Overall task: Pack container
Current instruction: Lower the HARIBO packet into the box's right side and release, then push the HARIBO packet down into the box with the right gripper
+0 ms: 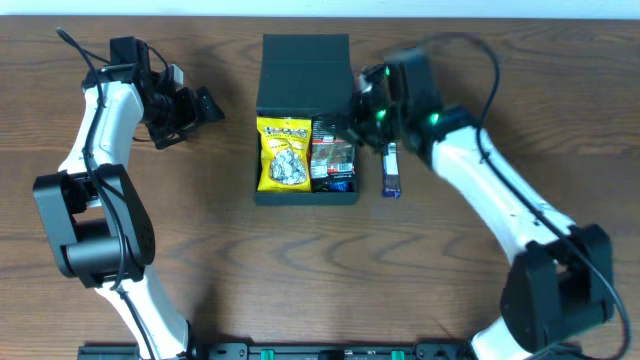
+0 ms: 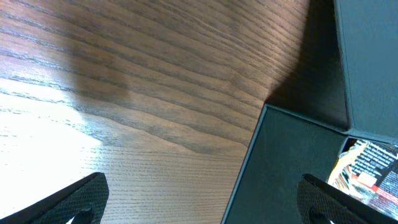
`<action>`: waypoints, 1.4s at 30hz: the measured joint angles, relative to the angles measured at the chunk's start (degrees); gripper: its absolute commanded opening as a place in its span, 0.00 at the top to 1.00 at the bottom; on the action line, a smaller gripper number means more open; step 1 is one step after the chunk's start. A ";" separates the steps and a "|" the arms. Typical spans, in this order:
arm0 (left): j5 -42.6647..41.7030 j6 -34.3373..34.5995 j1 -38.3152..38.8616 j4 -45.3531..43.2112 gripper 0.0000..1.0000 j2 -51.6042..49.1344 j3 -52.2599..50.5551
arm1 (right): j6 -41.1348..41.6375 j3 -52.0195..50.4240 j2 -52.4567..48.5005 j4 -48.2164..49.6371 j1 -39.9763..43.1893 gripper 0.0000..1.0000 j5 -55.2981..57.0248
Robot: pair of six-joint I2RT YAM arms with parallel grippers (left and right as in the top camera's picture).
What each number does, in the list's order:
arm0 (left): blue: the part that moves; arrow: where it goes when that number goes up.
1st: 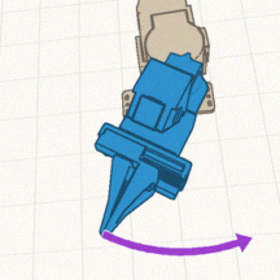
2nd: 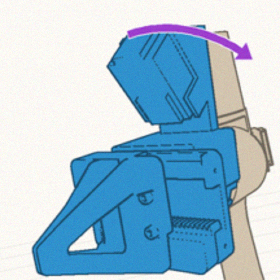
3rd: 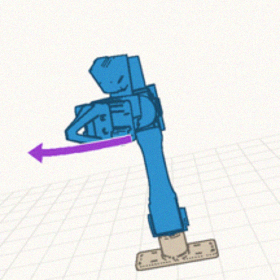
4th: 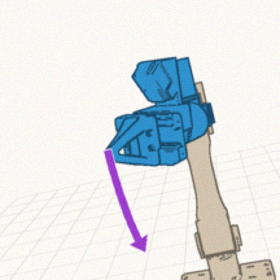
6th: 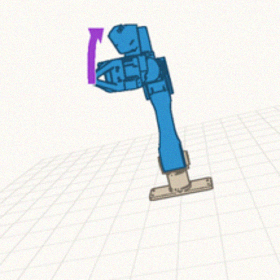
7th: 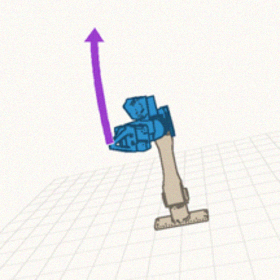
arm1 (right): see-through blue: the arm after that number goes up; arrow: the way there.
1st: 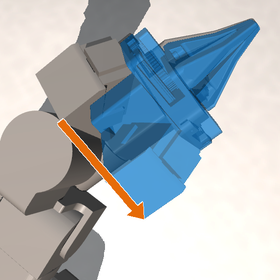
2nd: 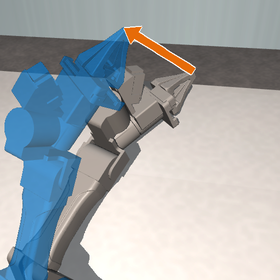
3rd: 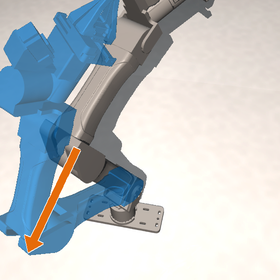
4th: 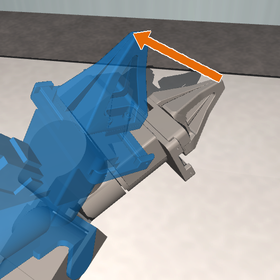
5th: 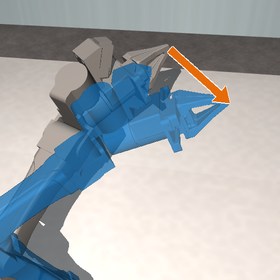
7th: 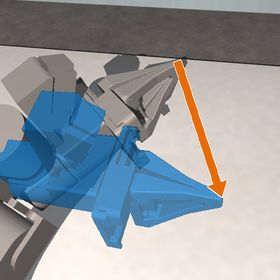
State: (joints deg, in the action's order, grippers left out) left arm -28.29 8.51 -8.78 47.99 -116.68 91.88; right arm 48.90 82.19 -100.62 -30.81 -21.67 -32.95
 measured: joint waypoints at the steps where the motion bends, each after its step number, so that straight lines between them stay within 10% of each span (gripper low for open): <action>1: 0.00 0.00 0.00 0.00 0.02 0.00 0.00 | -2.27 2.91 0.02 -3.23 0.00 0.98 2.86; 11: 0.00 0.00 0.00 -0.15 0.02 0.00 0.00 | -14.73 14.14 0.46 -18.69 -1.75 0.98 23.98; 17: 0.00 0.00 0.00 -0.17 0.02 0.00 0.00 | -17.29 14.12 -3.21 -21.51 -4.20 0.50 28.15; 42: 0.02 0.00 0.00 -0.33 0.02 0.00 0.00 | -20.15 13.73 -14.29 -25.97 -1.53 0.61 20.68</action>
State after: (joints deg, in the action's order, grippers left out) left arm -28.27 8.51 -8.78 47.66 -116.68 91.88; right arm 28.75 95.92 -114.91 -56.77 -23.20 -12.27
